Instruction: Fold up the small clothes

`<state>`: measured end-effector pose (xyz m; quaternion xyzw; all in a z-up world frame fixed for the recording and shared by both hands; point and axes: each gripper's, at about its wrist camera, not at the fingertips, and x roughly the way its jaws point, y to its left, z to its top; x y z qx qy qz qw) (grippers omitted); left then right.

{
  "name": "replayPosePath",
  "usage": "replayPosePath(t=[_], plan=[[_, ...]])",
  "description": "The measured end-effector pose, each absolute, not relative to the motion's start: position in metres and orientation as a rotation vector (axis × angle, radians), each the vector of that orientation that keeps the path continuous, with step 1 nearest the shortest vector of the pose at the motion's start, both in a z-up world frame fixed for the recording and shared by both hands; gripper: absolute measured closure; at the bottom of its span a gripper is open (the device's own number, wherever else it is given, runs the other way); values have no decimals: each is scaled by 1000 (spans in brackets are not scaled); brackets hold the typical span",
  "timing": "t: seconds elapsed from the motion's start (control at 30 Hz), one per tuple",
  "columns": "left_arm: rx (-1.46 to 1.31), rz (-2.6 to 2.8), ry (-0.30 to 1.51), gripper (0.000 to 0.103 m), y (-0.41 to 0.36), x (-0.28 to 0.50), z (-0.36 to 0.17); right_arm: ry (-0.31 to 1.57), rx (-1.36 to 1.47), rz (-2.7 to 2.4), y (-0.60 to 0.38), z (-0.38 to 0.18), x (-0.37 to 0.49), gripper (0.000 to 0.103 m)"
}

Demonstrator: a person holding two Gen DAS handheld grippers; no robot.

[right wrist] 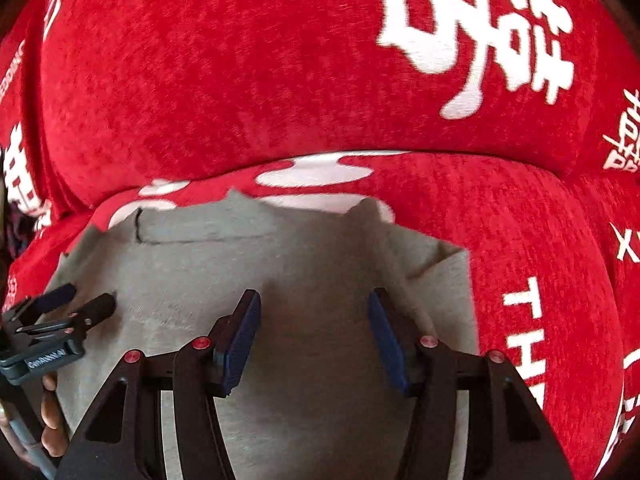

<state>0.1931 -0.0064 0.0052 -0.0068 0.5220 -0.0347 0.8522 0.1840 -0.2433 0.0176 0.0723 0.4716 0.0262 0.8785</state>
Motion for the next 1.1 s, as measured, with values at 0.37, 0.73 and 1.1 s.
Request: replayPosePath(t=[0.37, 0.73, 1.1], plan=[[16, -51, 1134, 2, -5, 194, 16, 1007, 67, -18, -229, 27, 181, 40], [-33, -111, 1021, 2, 17, 98, 37, 919, 41, 50, -208, 34, 78, 40], [-30, -93, 1021, 2, 36, 51, 31, 899, 3, 27, -216, 29, 31, 40]])
